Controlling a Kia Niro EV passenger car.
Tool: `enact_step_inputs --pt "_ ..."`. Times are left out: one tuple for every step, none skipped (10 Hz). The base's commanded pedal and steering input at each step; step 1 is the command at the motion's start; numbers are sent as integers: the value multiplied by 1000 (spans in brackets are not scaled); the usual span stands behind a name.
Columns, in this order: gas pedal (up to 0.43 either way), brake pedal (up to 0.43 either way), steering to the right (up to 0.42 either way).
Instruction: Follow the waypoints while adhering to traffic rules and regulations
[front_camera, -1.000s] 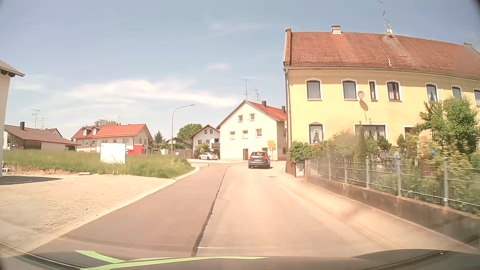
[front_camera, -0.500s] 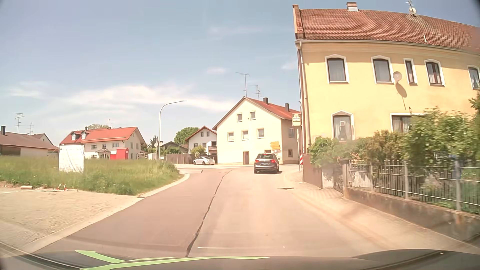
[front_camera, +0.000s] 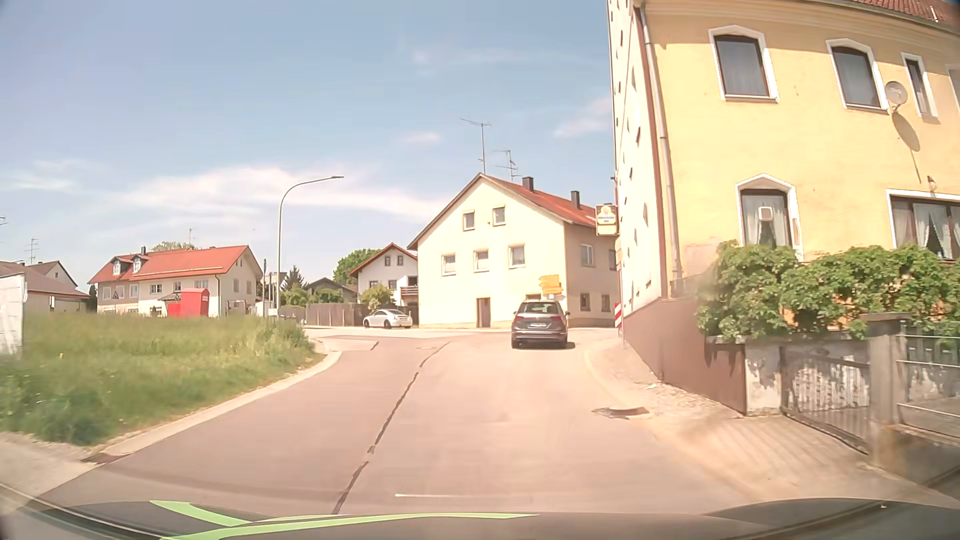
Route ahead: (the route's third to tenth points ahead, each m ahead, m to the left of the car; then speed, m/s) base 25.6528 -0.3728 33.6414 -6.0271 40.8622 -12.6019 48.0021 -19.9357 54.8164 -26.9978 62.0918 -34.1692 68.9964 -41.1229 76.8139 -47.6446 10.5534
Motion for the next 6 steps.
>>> enact_step_inputs --pt "0 6 28" --pt "0 0 28" --pt "0 0 28" --pt "0 0 29" --pt "0 0 30" --pt "0 0 30"
